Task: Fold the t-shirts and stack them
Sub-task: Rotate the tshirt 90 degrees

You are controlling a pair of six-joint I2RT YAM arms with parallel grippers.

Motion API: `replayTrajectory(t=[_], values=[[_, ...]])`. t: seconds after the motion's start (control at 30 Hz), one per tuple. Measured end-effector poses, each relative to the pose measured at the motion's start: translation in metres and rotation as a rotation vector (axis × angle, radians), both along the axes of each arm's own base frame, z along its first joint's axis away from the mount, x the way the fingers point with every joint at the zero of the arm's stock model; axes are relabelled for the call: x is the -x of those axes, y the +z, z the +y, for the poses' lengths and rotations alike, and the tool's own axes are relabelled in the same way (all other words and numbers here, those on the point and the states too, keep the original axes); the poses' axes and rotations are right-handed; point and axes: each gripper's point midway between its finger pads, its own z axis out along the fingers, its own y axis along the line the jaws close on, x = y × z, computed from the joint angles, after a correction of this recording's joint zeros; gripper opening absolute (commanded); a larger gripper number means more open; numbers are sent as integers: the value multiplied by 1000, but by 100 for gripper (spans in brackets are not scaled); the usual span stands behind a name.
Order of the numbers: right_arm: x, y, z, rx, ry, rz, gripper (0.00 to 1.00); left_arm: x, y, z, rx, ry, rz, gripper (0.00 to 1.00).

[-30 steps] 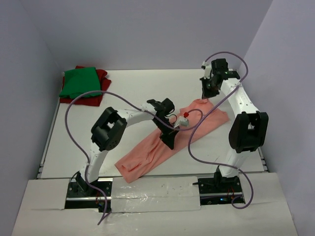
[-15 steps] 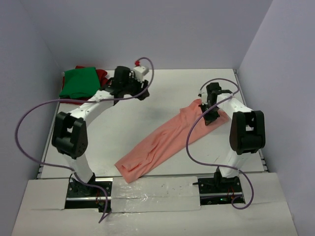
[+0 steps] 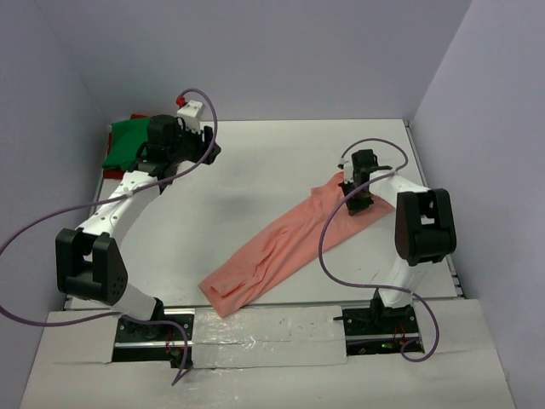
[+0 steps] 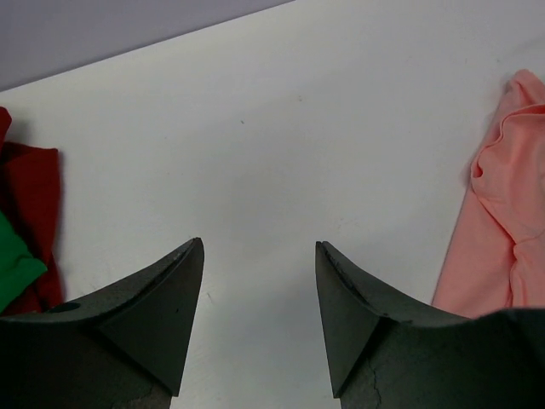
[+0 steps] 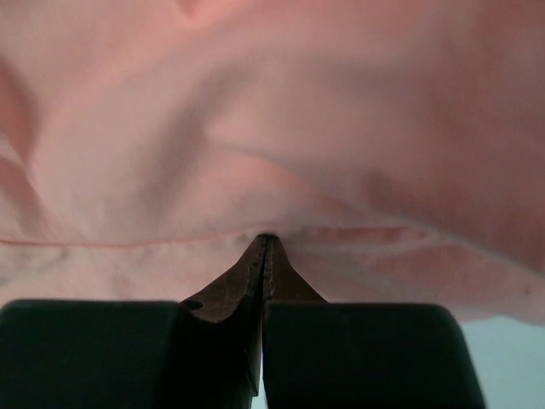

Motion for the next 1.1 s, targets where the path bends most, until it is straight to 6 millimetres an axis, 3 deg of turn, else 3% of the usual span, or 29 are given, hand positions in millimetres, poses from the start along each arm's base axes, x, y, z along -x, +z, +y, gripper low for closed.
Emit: replayTrajectory(t=[0.2, 0.43, 0.53, 0.77, 0.83, 0.9, 0.97, 1.1], values=[[-32, -2, 17, -31, -15, 0, 0, 10, -13, 6, 12, -24, 34, 64], [-69, -1, 35, -49, -38, -3, 0, 11, -18, 27, 20, -6, 52, 64], [-103, 2, 45, -51, -43, -25, 0, 16, -19, 30, 19, -12, 55, 64], [-217, 20, 77, -89, -45, -155, 0, 21, -8, 32, 25, -31, 33, 64], [-239, 27, 88, -105, -42, -200, 0, 22, -6, 32, 21, -39, 24, 64], [-248, 33, 99, -114, -24, -234, 0, 23, -6, 31, 14, -50, 20, 64], [-245, 34, 116, -120, 1, -233, 0, 24, -7, 31, 10, -58, 25, 64], [-238, 36, 165, -185, 74, -231, 0, 26, -6, 30, 10, -67, 21, 64]])
